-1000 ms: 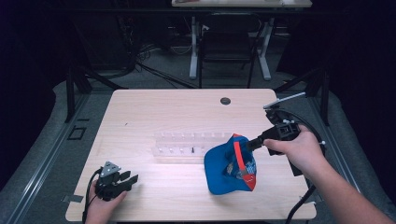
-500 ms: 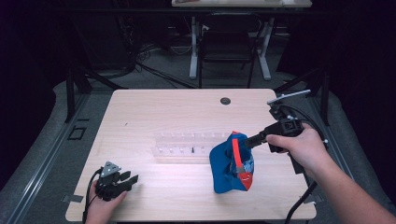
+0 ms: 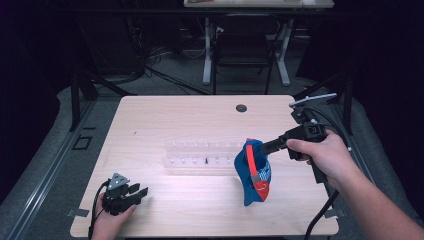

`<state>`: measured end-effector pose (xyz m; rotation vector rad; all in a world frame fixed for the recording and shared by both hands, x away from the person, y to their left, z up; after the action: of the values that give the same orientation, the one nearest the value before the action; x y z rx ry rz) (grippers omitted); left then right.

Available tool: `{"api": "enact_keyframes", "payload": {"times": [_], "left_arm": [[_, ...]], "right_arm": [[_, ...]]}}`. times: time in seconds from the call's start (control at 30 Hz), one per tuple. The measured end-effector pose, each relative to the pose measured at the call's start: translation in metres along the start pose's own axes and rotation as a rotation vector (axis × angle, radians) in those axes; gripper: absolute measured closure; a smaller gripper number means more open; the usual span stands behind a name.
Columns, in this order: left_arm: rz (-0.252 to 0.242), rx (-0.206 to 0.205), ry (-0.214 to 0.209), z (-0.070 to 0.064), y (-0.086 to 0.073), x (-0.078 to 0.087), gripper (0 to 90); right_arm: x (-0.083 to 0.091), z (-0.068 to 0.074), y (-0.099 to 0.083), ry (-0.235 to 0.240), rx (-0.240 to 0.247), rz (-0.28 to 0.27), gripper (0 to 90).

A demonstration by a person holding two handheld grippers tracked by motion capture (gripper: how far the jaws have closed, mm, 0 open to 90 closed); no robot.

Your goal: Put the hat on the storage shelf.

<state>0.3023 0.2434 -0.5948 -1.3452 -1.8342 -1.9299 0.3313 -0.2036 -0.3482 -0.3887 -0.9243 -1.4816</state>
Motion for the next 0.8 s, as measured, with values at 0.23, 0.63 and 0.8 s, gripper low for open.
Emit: {"api": "enact_keyframes", "payload": {"times": [0.23,0.63,0.8], "left_arm": [[0.009,0.000,0.001,0.000,0.000,0.001,59.3],[-0.009,0.001,0.004,0.000,0.000,0.000,59.3],[0.005,0.001,0.002,0.001,0.000,0.001,59.3]], "right_arm": [[0.001,0.000,0.003,0.049,-0.022,-0.010,90.0],[0.008,0.008,0.012,0.127,-0.028,-0.053,90.0],[0.008,0.012,0.019,0.157,-0.035,-0.060,90.0]]}}
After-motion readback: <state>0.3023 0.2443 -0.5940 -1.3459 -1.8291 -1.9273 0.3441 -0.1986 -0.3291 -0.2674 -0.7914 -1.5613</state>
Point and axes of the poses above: each handheld gripper's, and its own axes: x roughly backward along the jaws, y roughly out of its top, z roughly to its left, the point moved 4 cm from there along -x, roughly forward along the jaws, and after that the axes turned 3 degrees about -y, right-handed, at the moved point
